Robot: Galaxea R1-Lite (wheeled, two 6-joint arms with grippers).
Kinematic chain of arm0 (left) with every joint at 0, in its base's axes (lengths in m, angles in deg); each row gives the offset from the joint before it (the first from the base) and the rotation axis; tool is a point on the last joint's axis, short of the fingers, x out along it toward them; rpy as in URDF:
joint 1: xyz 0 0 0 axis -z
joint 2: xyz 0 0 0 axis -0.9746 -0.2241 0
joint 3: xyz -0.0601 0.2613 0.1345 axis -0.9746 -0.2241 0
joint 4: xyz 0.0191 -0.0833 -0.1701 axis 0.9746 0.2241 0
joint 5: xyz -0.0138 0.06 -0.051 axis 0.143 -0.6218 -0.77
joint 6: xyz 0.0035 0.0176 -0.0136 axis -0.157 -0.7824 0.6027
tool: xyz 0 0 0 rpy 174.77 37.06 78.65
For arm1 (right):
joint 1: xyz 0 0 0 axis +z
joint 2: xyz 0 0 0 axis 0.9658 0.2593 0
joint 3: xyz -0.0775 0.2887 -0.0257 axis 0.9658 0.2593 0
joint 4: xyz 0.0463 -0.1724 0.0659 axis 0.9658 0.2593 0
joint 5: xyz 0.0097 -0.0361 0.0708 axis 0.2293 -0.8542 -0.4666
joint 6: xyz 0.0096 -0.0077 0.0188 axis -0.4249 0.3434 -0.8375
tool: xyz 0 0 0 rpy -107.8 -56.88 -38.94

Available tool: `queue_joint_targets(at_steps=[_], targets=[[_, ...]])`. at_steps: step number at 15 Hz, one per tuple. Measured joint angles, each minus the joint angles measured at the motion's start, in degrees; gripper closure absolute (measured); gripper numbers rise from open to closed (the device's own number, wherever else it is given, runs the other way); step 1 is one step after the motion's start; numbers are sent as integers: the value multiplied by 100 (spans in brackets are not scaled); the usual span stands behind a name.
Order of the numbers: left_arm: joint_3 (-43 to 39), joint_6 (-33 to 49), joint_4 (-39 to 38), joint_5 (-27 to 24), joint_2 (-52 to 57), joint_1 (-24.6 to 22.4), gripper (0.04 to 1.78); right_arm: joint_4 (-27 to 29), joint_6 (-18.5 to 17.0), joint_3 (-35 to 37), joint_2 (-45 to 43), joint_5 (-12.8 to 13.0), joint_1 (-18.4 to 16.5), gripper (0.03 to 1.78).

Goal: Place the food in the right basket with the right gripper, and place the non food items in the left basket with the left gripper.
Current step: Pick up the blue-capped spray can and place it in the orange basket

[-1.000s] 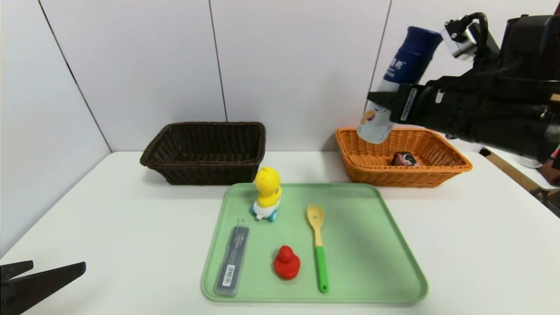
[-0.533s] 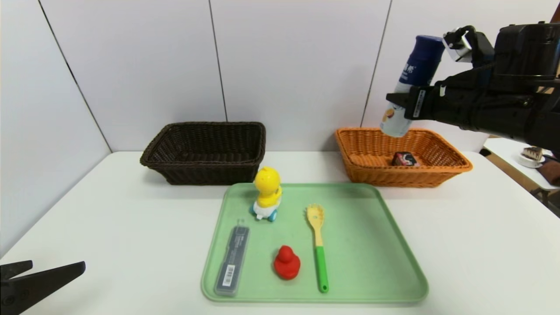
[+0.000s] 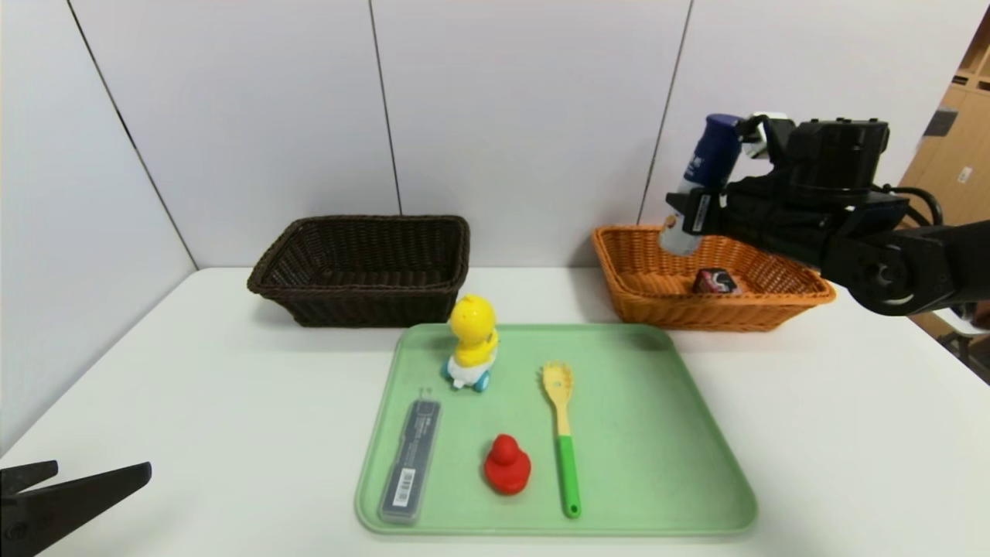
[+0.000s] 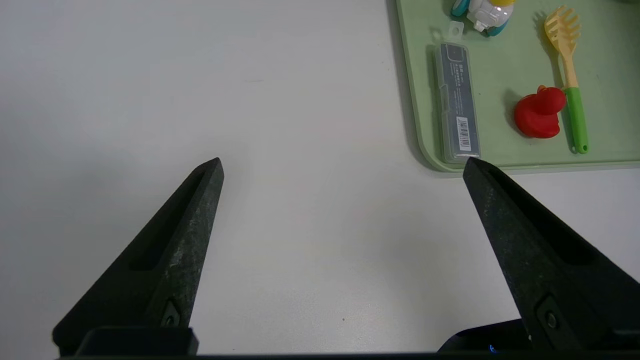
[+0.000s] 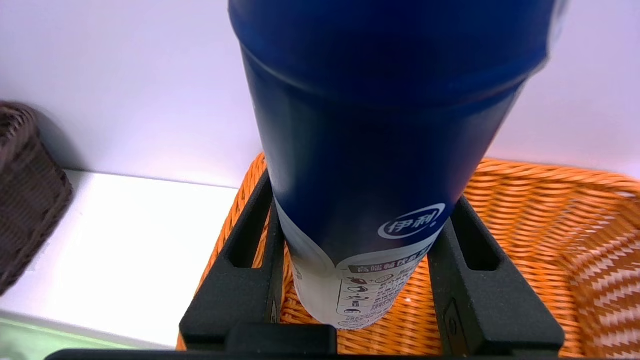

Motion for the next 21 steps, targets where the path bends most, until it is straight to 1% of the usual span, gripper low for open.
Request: queue_joint_targets(at_steps=[2, 4, 8, 10, 11, 12, 15, 18, 20, 21], targets=[[-2, 0, -9, 2, -11, -2, 13, -251, 20, 2, 295, 30, -55, 101], [-5, 1, -17, 2, -24, -2, 13, -350, 4, 5, 535, 121, -74, 101], [-16, -7, -37, 0, -66, 2, 13, -750, 11, -33, 968, 165, -160, 101], [-27, -2, -30, -1, -79, 0, 13, -839, 17, -57, 1136, 276, -202, 101], [-27, -5, -28, -1, -82, -2, 13, -933, 20, -79, 1208, 289, -213, 97], [-38, 0, -35, 0, -85, 0, 13, -992, 17, -102, 1254, 286, -216, 87], [-55, -2, -39, 0, -95, 0, 13, -990, 9, -166, 1326, 300, -235, 62], [-27, -10, -41, -4, -106, 0, 13, -912, 15, -218, 1202, 280, -235, 45], [111, -7, -41, -4, -148, -2, 13, -546, 12, -247, 887, 252, -235, 38], [223, -5, -39, -11, -201, 0, 13, -160, -5, -271, 625, 212, -235, 34]])
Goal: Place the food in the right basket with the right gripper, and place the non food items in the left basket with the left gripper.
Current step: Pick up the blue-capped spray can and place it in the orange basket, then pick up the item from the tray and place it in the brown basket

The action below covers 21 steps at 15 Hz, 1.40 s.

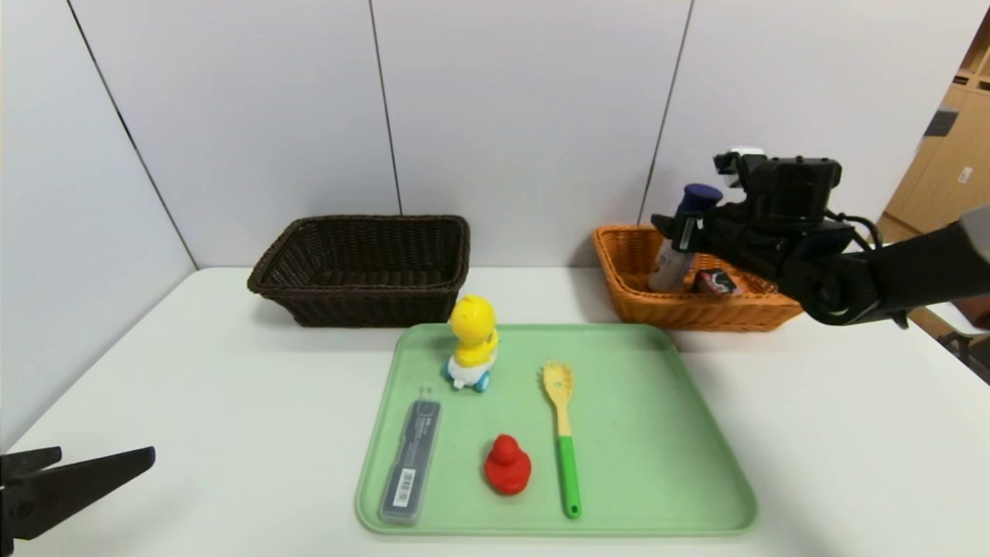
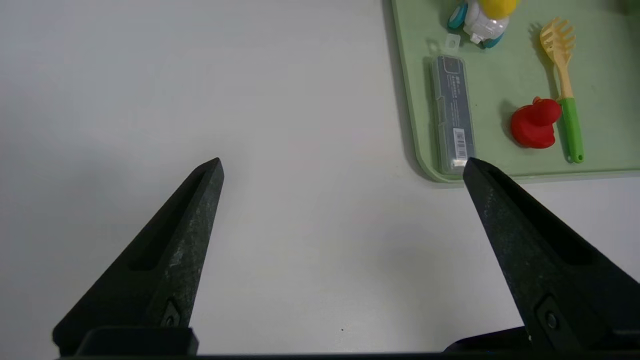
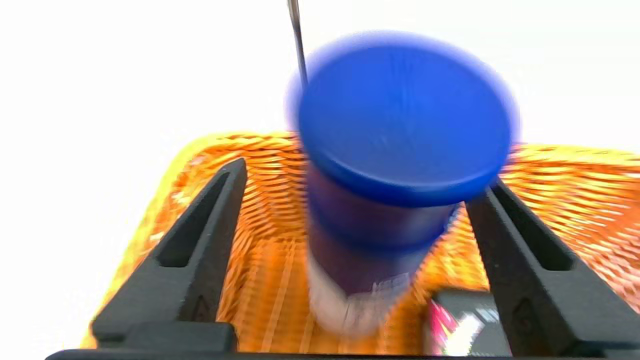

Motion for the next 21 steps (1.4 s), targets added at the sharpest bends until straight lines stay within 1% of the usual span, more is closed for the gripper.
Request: queue_joint_targets(at_steps=[1, 3, 4, 5, 7, 8, 9, 10, 12, 13, 14, 16, 18, 21], targets=[[139, 5, 9, -15, -85, 2, 13, 474, -22, -51, -289, -63, -2, 32], [393, 6, 34, -37, -311, 16, 13, 1832, -144, -339, -906, -262, -16, 27], [557, 13, 91, -37, -466, 69, 13, 2616, -196, -575, -1181, -366, -24, 25], [758, 11, 235, -34, -617, 165, 13, 3522, -258, -859, -1454, -540, -49, 23], [1285, 38, 692, -20, -947, 521, 13, 5302, -333, -1328, -1898, -969, -129, 20], [1532, 77, 866, -9, -1118, 745, 13, 6160, -341, -1467, -2102, -1135, -171, 19], [1720, 118, 933, -1, -1268, 981, 13, 6921, -345, -1491, -2309, -1242, -208, 18], [1897, 166, 916, 0, -1413, 1252, 13, 7474, -358, -1403, -2503, -1286, -232, 17], [2233, 375, 866, 41, -1703, 1797, 13, 7986, -408, -1275, -2829, -1308, -219, 15], [2465, 601, 909, 156, -1921, 2078, 13, 8147, -428, -1223, -2971, -1308, -201, 15], [2715, 868, 1048, 389, -2193, 2363, 13, 8270, -463, -1126, -3150, -1297, -190, 14], [3228, 1325, 1475, 992, -2776, 2888, 13, 8301, -485, -868, -3432, -1248, -189, 13], [3761, 1643, 2100, 1451, -3377, 3379, 13, 8303, -480, -490, -3736, -1093, -190, 12], [4378, 2083, 2957, 1688, -4241, 3917, 13, 8290, -474, 23, -4147, -1047, -217, 12]])
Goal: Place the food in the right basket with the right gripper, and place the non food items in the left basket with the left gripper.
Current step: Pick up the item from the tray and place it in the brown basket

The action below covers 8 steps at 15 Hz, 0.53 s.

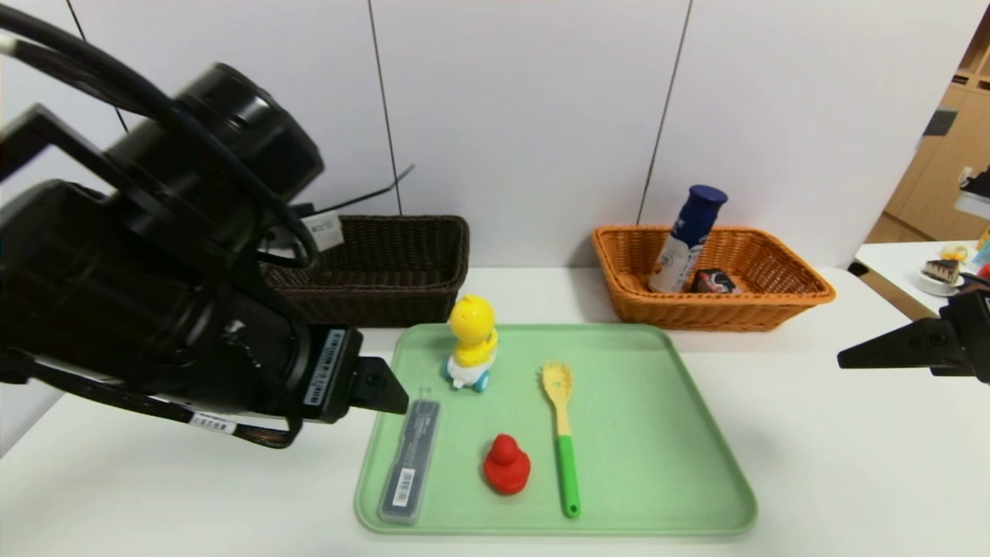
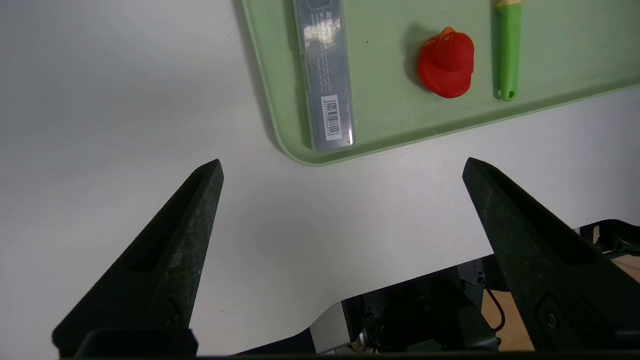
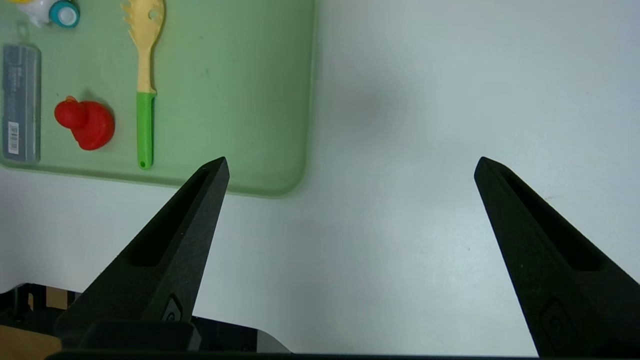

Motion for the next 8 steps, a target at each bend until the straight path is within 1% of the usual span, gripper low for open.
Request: queue_joint_targets(at_steps=[2, 4, 8], targets=[[341, 404, 295, 55, -463, 195, 13, -7, 6, 228, -190, 4, -26, 12], [592, 692, 425, 61, -857, 284, 13, -7, 0, 357, -329, 4, -35, 12], [708, 734, 422, 93, -1459, 319, 13, -39, -11, 547, -488, 1, -48, 12]])
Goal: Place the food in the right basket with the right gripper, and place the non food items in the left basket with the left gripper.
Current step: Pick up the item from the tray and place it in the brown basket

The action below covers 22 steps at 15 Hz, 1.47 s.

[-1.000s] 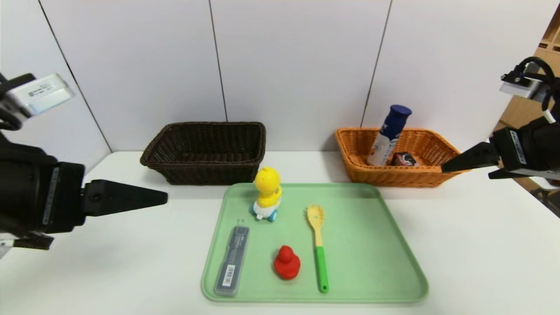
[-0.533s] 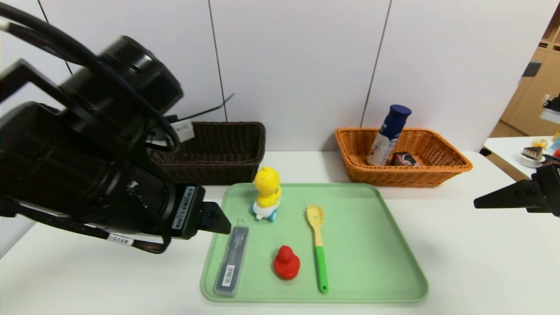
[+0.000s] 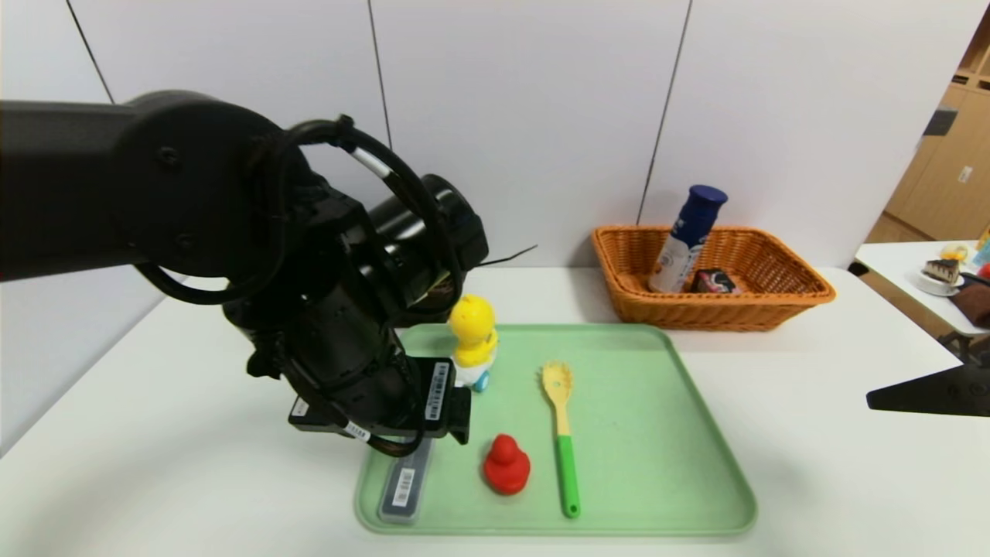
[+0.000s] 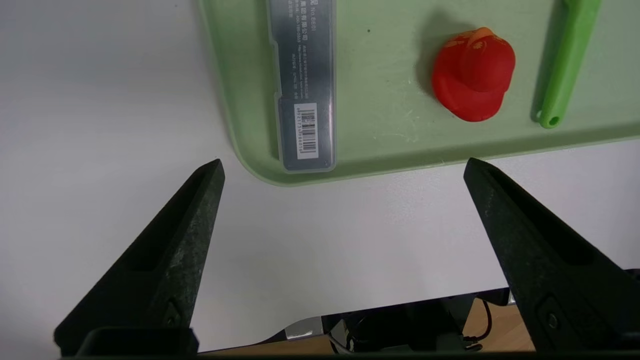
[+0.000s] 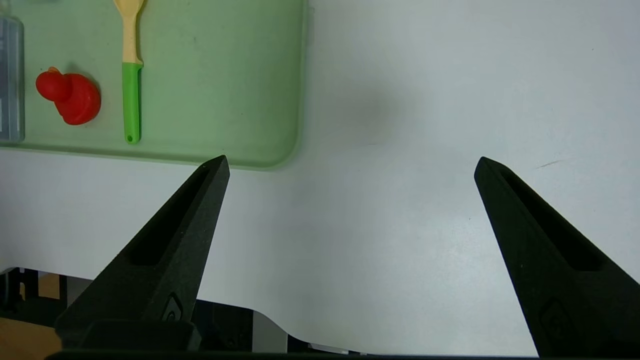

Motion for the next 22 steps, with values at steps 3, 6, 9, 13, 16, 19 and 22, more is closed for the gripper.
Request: queue_joint_targets(at_steps=[3, 6, 9, 13, 16, 19, 22], targets=[[4, -13, -21, 26, -333, -2, 13, -24, 0, 117, -41, -9, -2, 12], [6, -28, -101, 23, -597, -18, 13, -43, -5, 168, -54, -17, -9, 12], [13, -50, -115, 22, -774, -30, 13, -405, 2, 332, -56, -20, -49, 12], [46, -56, -116, 26, -959, -66, 13, -1408, 39, 889, -139, -4, -68, 12], [50, -61, -118, 20, -1056, -77, 13, -1435, 41, 974, -179, 2, -77, 12], [50, -67, -126, 22, -1133, -79, 13, -1414, 44, 952, -190, 7, -94, 12], [48, -67, -247, 23, -1198, -82, 13, -1425, 44, 952, -199, 2, -112, 11]])
